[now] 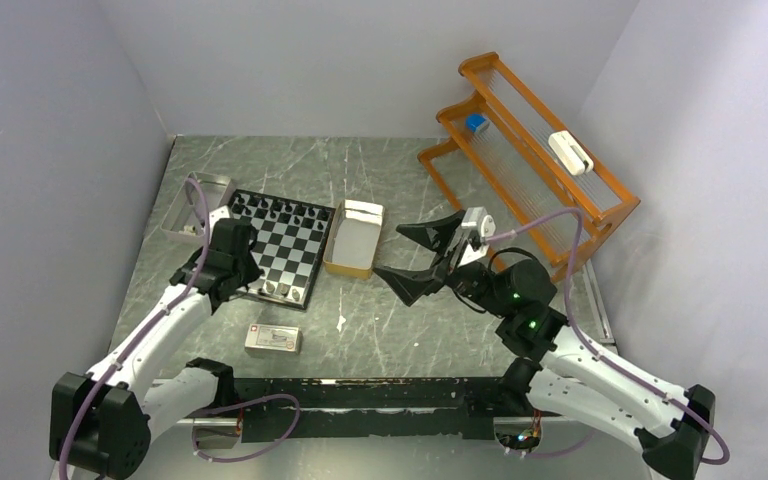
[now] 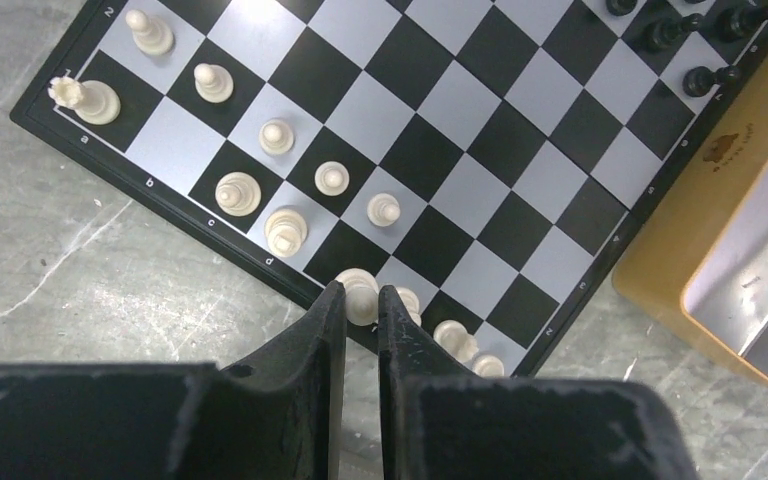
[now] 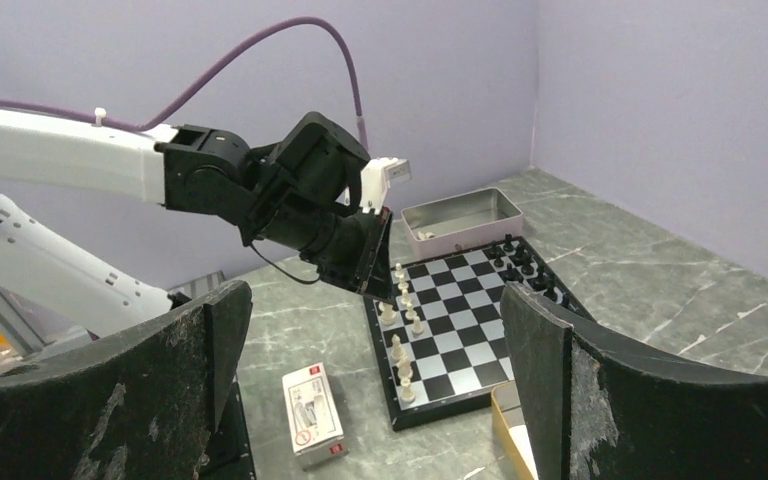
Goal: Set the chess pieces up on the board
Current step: Place the chess piece on the chessboard.
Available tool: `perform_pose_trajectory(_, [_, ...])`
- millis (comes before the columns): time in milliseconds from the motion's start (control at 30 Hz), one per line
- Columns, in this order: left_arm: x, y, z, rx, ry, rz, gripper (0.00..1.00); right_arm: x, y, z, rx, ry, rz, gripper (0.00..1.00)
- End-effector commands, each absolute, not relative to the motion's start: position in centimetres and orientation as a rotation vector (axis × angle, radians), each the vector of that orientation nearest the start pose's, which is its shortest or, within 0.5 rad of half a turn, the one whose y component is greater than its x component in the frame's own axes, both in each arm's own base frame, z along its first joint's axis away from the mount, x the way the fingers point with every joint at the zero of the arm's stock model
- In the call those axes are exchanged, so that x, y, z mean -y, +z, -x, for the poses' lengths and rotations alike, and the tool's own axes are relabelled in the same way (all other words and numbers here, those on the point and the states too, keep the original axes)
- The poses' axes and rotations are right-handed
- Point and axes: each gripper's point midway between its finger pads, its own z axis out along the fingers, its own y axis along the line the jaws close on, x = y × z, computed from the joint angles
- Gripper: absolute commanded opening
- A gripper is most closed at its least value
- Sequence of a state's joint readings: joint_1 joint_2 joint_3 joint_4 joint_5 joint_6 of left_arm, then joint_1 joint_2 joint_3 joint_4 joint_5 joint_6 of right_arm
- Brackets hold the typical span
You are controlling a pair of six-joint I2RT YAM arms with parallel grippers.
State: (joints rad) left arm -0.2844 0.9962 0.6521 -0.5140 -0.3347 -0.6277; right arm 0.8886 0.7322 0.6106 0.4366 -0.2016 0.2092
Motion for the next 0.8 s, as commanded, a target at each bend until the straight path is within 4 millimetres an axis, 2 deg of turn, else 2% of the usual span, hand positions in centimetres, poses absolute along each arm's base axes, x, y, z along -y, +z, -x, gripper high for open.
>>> perform_pose_trajectory(0, [4.0, 9.7, -27.7, -2.217, -0.040, 0.611, 0.08, -27.0, 35.3, -16.6, -1.190, 1.021, 0.645, 1.00])
perform_pose_trajectory(267, [3.4, 8.1, -27.3, -2.218, -0.003, 0.613, 0.09, -26.0, 36.2, -16.2, -1.164, 0.997, 0.633, 1.00])
perform_pose_trajectory(500, [3.8, 6.8, -27.6, -2.241, -0.019, 0.596, 0.09, -25.9, 36.2, -16.2, -1.172, 1.001, 0.630, 1.00])
perform_pose_trajectory(767, [4.0, 6.4, -27.7, -2.247, -0.018, 0.585, 0.09, -25.9, 36.2, -16.2, -1.171, 1.007, 0.626, 1.00])
